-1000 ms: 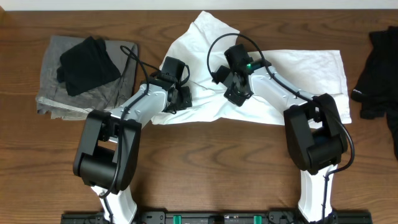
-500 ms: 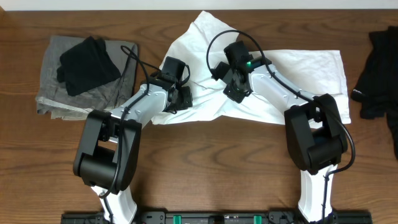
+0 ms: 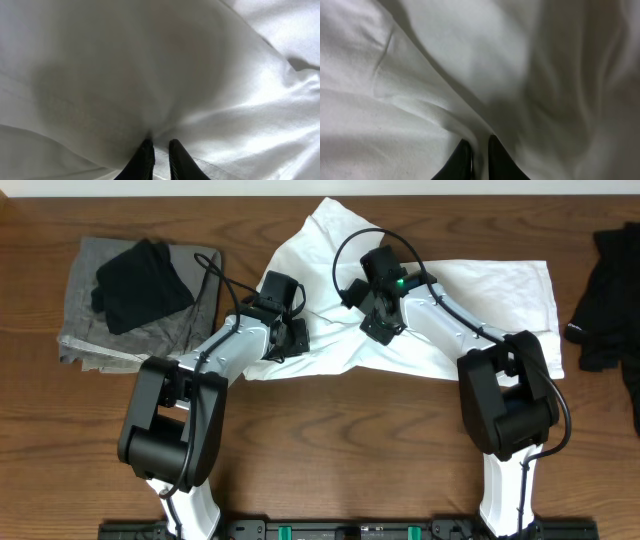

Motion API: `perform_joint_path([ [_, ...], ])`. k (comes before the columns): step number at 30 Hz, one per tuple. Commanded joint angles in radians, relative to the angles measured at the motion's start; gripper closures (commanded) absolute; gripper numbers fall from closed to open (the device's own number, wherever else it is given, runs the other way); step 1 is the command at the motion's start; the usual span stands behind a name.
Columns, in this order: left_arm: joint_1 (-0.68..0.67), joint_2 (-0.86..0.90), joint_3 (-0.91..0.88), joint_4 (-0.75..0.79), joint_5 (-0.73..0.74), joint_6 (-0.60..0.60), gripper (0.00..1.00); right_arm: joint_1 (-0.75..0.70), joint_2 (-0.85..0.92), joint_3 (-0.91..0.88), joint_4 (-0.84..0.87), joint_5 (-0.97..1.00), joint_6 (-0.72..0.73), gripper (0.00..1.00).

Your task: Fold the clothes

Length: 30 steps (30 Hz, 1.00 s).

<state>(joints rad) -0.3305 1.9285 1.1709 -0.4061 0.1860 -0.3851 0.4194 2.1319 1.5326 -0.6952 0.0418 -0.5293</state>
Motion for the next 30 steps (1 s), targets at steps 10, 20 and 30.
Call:
perform_joint_path([
  [10,0.003,0.019,-0.022,-0.007,-0.023,0.01,0.85,-0.034,0.0,0.023,0.018,0.014,0.009,0.86],
  [20,0.004,0.019,-0.022,-0.007,-0.023,0.01,0.85,-0.038,0.0,0.023,0.064,0.014,0.009,0.81],
  [30,0.004,0.019,-0.022,-0.007,-0.023,0.01,0.85,-0.055,0.0,0.023,0.072,0.014,0.009,0.79],
])
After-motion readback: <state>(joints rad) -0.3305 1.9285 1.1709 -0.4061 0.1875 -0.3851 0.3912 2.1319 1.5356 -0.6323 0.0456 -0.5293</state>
